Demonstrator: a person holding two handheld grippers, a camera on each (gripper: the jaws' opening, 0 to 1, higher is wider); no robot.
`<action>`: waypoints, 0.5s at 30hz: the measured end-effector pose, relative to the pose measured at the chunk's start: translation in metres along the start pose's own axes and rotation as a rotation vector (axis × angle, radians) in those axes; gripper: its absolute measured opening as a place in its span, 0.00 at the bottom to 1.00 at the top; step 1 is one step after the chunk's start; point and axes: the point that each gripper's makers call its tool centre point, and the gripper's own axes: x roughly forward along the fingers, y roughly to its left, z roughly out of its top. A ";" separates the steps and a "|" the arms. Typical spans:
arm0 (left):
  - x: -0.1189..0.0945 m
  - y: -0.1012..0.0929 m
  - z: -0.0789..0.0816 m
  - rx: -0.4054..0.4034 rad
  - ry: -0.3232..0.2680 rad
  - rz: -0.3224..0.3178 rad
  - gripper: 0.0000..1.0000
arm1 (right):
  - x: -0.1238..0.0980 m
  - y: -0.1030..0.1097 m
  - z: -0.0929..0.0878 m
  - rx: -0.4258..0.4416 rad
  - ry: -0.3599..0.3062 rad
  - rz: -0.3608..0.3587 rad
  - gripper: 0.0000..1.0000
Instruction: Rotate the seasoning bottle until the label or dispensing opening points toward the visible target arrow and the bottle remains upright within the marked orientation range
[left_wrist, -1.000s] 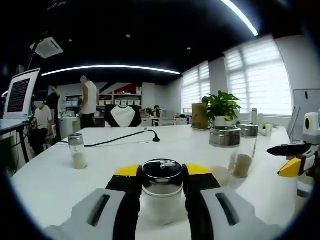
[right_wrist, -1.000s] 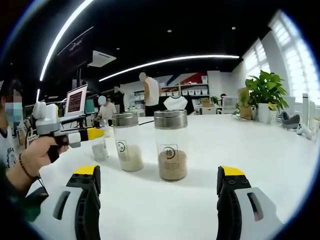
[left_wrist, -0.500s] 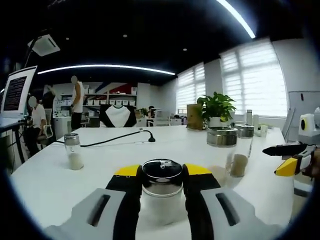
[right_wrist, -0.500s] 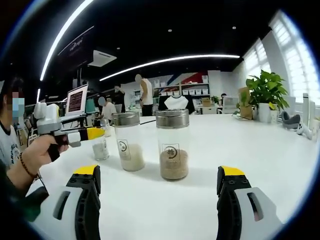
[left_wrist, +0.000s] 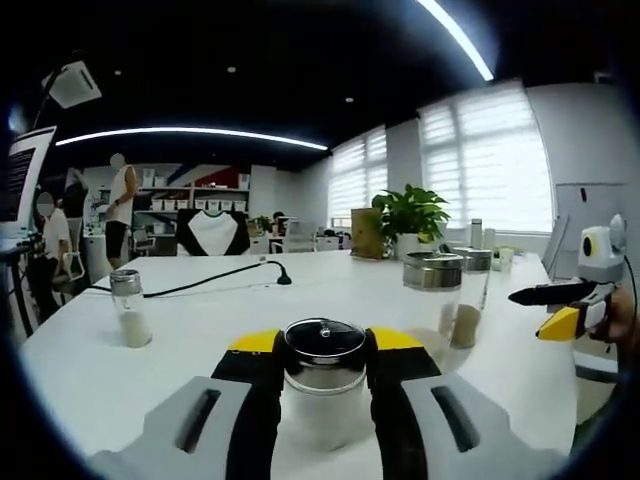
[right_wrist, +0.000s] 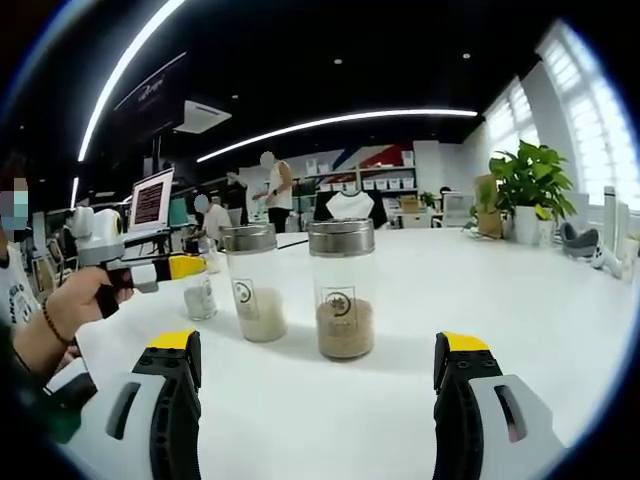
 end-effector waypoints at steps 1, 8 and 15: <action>0.000 0.000 0.000 -0.006 0.000 -0.013 0.33 | 0.000 0.001 0.000 0.000 0.001 0.001 0.99; 0.000 -0.001 0.000 -0.001 0.011 -0.070 0.33 | 0.001 0.002 -0.001 -0.001 0.003 0.005 0.99; 0.000 -0.003 0.000 0.003 0.019 -0.122 0.33 | 0.000 0.002 -0.001 -0.003 0.003 0.006 0.99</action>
